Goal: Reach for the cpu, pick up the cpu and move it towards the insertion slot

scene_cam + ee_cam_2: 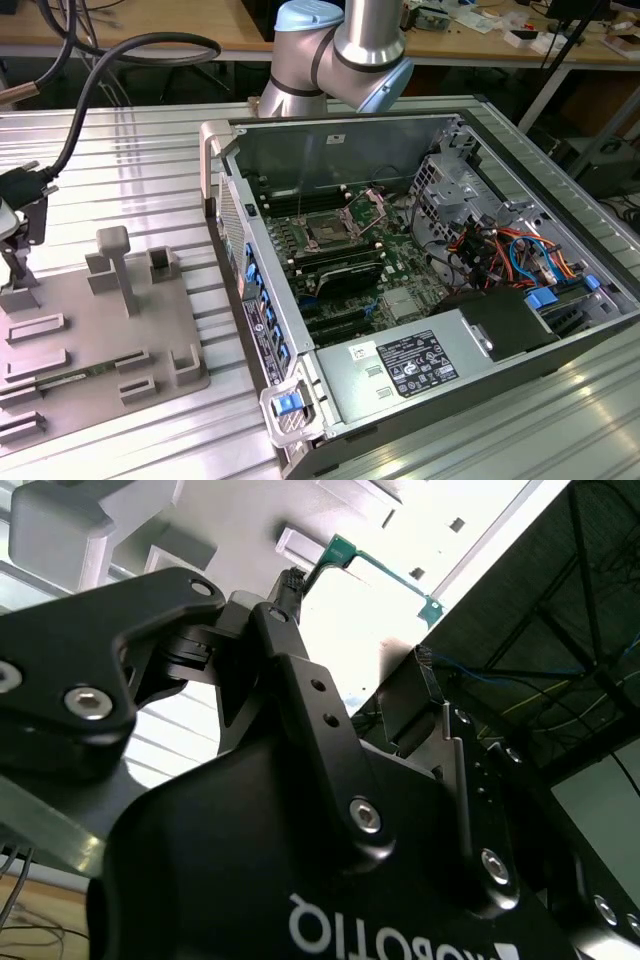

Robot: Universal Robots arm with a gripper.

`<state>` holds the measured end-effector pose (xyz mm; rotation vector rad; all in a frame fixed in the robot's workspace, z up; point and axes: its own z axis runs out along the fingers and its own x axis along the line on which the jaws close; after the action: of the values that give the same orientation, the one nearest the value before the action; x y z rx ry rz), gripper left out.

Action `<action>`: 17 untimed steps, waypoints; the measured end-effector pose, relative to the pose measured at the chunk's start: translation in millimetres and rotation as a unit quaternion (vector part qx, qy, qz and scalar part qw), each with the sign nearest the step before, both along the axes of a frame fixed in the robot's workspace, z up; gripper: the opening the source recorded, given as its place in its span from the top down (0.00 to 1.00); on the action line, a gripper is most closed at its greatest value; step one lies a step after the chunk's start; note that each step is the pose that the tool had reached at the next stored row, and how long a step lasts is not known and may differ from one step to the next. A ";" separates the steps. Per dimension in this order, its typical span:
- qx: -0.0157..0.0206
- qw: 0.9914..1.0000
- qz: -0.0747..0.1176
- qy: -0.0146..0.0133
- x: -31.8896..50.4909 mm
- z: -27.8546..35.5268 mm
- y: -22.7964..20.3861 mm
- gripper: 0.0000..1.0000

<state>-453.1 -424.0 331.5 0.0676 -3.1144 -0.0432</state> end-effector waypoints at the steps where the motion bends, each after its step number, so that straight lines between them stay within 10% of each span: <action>1: 0.000 1.000 0.000 0.000 0.0 0.5 0.0 0.45; 17: 0.000 1.000 0.000 0.000 0.1 11.7 0.0 0.45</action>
<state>-453.1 -424.0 343.2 0.0676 -3.1145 -0.0433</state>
